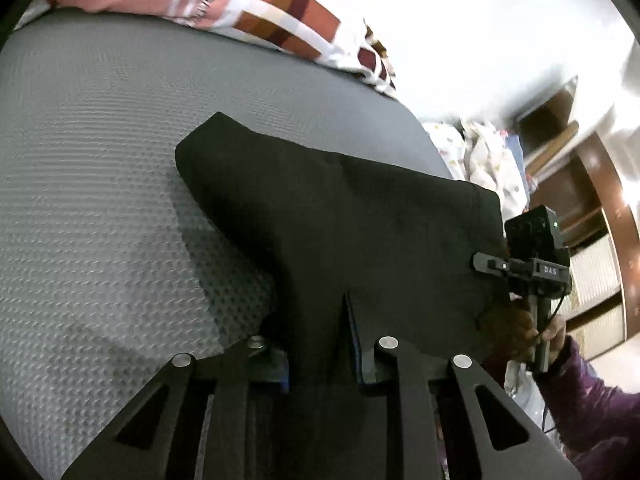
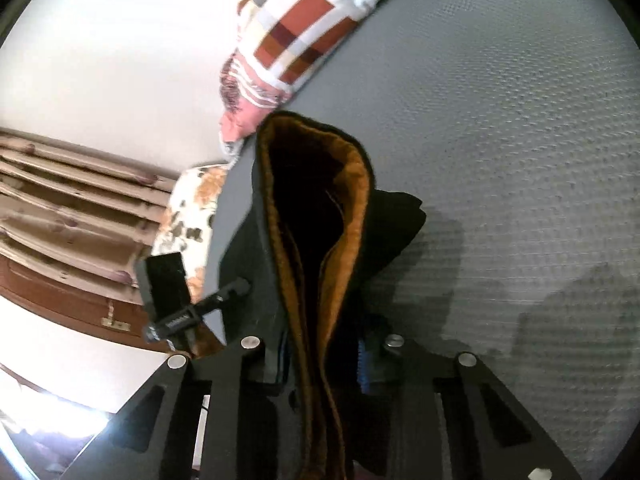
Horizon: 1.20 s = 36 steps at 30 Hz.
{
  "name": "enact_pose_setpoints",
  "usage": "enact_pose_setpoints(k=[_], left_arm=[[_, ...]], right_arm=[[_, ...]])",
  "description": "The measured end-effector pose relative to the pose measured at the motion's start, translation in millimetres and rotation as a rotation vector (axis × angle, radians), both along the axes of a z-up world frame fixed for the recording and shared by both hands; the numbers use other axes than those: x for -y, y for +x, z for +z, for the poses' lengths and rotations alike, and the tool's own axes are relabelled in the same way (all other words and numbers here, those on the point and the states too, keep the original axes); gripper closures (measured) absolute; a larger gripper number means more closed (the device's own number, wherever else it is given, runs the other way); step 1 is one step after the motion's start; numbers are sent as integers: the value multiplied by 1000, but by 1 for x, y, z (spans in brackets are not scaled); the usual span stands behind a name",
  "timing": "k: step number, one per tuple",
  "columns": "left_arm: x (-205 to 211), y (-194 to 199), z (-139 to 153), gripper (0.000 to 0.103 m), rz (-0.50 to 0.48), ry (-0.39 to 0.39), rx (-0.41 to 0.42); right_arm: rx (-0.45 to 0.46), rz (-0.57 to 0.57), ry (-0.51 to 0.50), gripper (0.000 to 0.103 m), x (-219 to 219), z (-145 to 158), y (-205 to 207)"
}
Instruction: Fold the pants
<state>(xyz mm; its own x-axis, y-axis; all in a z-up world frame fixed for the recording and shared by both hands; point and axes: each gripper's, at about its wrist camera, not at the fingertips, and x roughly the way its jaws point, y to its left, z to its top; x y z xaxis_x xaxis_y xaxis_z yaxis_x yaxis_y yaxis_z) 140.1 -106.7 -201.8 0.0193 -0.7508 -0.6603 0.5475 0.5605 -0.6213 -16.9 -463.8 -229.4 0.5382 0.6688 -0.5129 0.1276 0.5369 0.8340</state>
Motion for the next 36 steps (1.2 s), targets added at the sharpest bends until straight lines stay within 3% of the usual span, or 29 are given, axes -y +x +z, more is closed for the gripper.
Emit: enact_pose_setpoints(k=[6, 11, 22, 28, 36], left_arm=[[-47, 20, 24, 84, 105, -36, 27], [-98, 51, 46, 84, 200, -45, 75], [-192, 160, 80, 84, 383, -5, 175], [-219, 219, 66, 84, 460, 8, 190], [-243, 272, 3, 84, 543, 80, 149]], right_arm=[[47, 35, 43, 78, -39, 18, 37], [82, 80, 78, 78, -80, 30, 90], [122, 140, 131, 78, -169, 42, 232], [115, 156, 133, 79, -203, 29, 304], [51, 147, 100, 79, -218, -14, 358]])
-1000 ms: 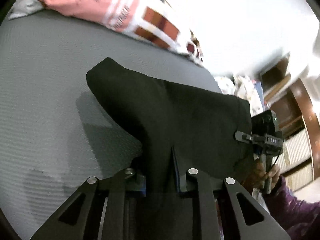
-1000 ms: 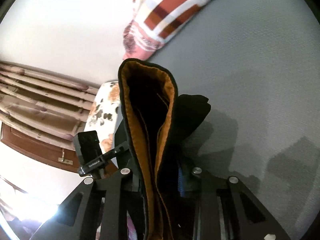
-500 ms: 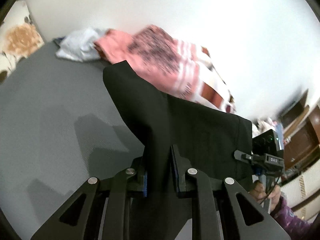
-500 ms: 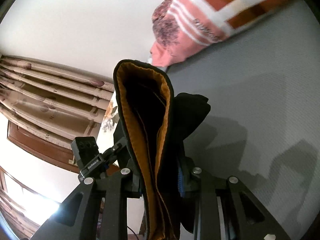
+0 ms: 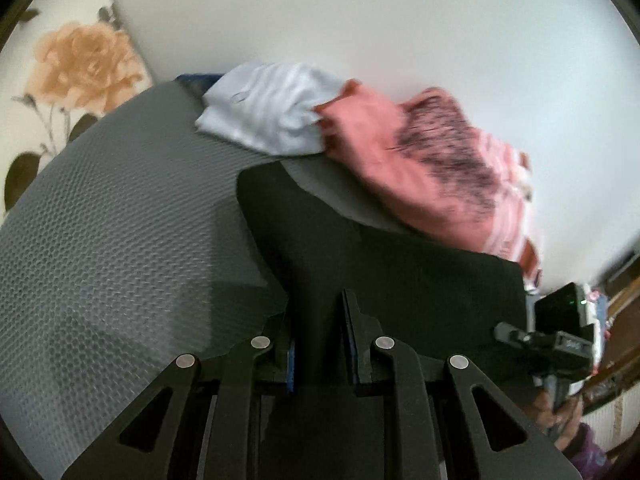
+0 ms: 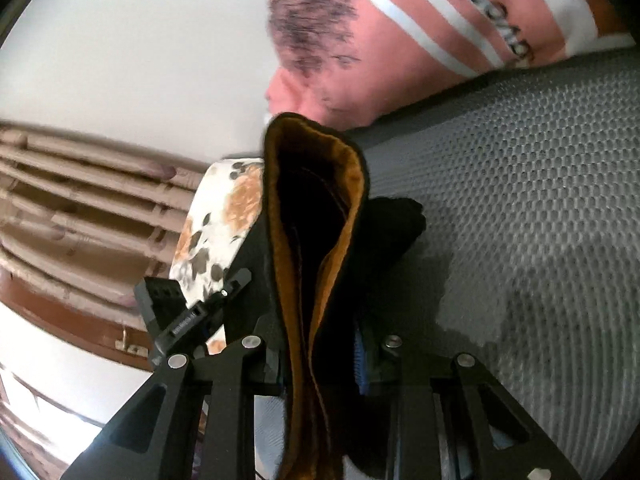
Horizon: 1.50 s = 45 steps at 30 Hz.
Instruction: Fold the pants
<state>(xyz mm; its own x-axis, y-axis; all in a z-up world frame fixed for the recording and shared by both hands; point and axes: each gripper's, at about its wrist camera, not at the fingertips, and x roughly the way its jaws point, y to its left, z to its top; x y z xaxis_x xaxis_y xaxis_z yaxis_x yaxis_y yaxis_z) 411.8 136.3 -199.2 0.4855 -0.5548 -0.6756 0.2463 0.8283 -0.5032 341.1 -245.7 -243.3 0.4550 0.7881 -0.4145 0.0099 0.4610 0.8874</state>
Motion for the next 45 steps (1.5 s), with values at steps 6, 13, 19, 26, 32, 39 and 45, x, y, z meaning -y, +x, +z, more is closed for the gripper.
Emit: enact_pose_setpoints(k=[6, 13, 19, 26, 32, 39, 45], left_arm=[[-3, -2, -22, 58, 36, 102, 17], [-2, -6, -25, 41, 126, 198, 48], [11, -40, 5, 41, 218, 404, 194], [20, -107, 55, 16, 285, 513, 394], [32, -158, 86, 8, 294, 551, 492], [31, -202, 114, 4, 339, 515, 538], [26, -230, 135, 0, 364, 494, 545]], right_arm=[[8, 6, -84, 79, -6, -7, 13], [41, -18, -246, 74, -16, -11, 3], [38, -61, -251, 62, -13, -8, -1], [136, -152, -486, 51, -21, 45, -55], [261, -149, -619, 32, -42, 86, -116], [337, -125, -750, 25, -79, 115, -156], [388, -169, -767, 12, -96, 140, -180]])
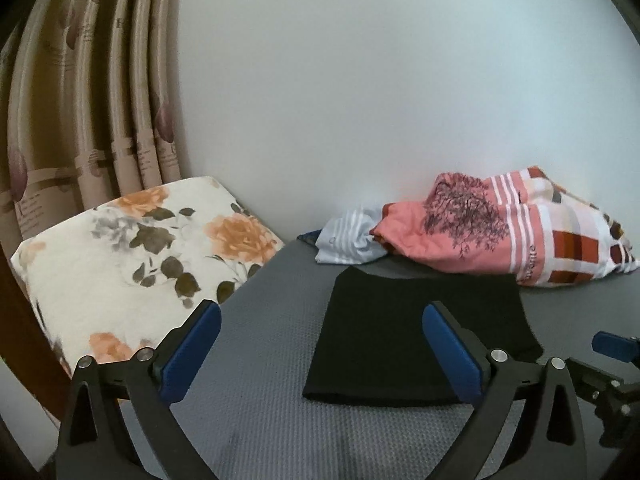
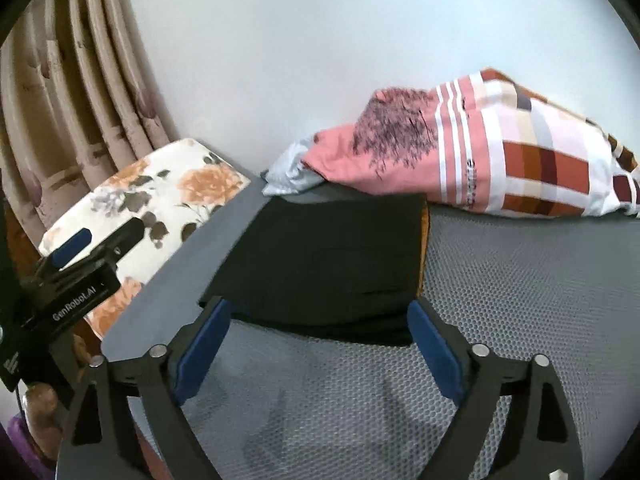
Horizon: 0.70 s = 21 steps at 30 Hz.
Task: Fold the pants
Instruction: 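Open the right gripper and withdraw both grippers from the trousers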
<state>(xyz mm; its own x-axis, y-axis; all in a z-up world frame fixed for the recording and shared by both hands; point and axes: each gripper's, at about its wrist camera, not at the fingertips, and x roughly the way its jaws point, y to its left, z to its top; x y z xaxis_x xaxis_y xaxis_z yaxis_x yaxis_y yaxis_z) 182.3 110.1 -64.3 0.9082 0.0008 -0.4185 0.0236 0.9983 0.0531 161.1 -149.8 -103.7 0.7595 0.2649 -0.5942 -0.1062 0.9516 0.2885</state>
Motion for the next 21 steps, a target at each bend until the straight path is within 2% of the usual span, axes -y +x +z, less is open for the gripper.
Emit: enact_pose_setpoints(k=[2, 5, 13, 21], left_arm=[[-1, -7, 5, 0, 4, -2, 3], [0, -22, 15, 0, 14, -3, 27], [4, -53, 35, 0, 62, 25, 91], [3, -59, 36, 0, 11, -29, 37]], right_arm=[[21, -21, -26, 10, -5, 10, -10], [35, -22, -14, 10, -9, 21, -21], [31, -78, -53, 6, -13, 38, -40], [23, -79, -43, 5, -11, 44, -49]])
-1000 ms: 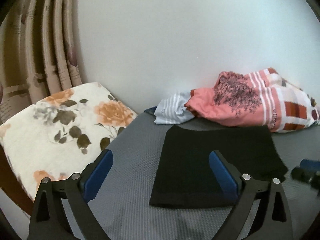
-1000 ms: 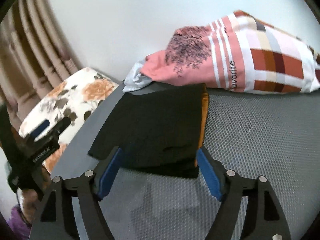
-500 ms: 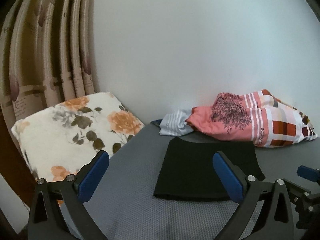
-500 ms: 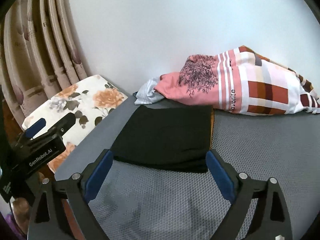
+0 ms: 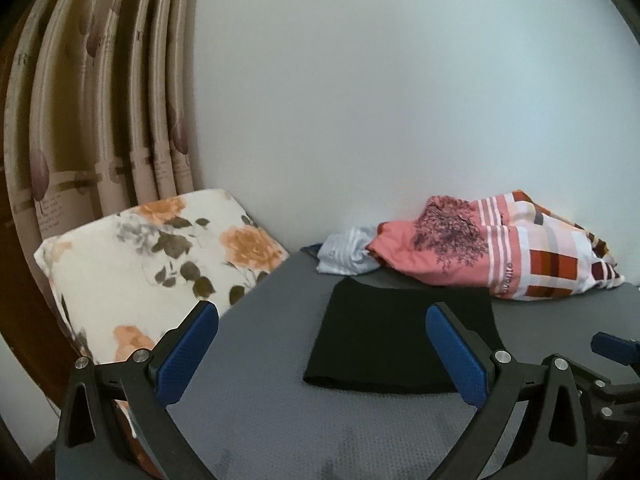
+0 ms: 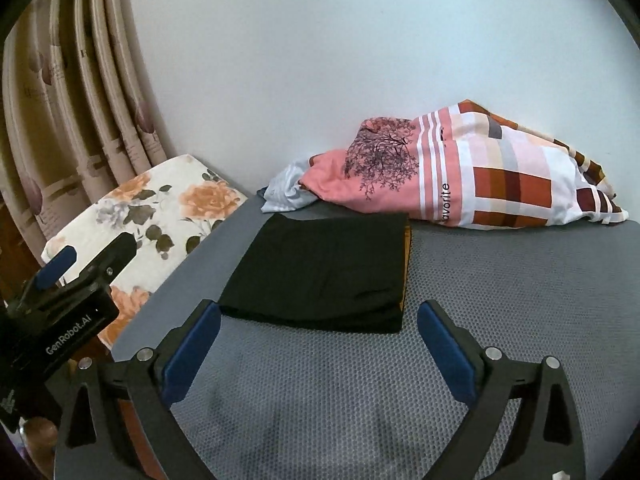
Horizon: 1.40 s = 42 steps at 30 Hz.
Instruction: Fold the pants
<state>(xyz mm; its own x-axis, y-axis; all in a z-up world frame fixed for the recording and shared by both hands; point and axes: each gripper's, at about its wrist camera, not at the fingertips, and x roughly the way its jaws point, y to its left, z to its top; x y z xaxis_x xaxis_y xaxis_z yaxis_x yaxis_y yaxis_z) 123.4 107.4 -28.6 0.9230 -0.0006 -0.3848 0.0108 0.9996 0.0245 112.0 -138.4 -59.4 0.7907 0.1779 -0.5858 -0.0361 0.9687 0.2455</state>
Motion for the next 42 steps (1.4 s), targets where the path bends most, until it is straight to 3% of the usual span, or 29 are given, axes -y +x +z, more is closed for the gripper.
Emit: enact_pose_setpoints(k=[8, 11, 14, 20, 23, 30, 34, 39, 42], left_arm=[[7, 3, -7, 0, -36, 34, 11], [10, 17, -19, 0, -50, 44, -19], [13, 42, -40, 0, -67, 66, -76], [7, 105, -87, 0, -114, 86, -204], [-1, 130, -99, 0, -128, 71, -233], [-26, 197, -131, 0, -144, 14, -332], [-33, 224, -146, 0, -212, -26, -396], [-24, 246, -168, 0, -299, 5, -478], [-17, 253, -178, 0, -359, -13, -515]], right_arm=[[29, -38, -74, 2, -4, 2, -5], [-6, -23, -60, 2, -1, -10, 4], [-50, 9, -14, 2, 6, -31, 18], [-178, 54, 186, 5, 52, -83, 65], [-222, 52, 202, 12, 70, -100, 95], [-285, 82, 251, 13, 83, -128, 152], [-319, 96, 252, 13, 80, -143, 178], [-373, 122, 264, 14, 74, -162, 201], [-355, 132, 265, 14, 71, -165, 207]])
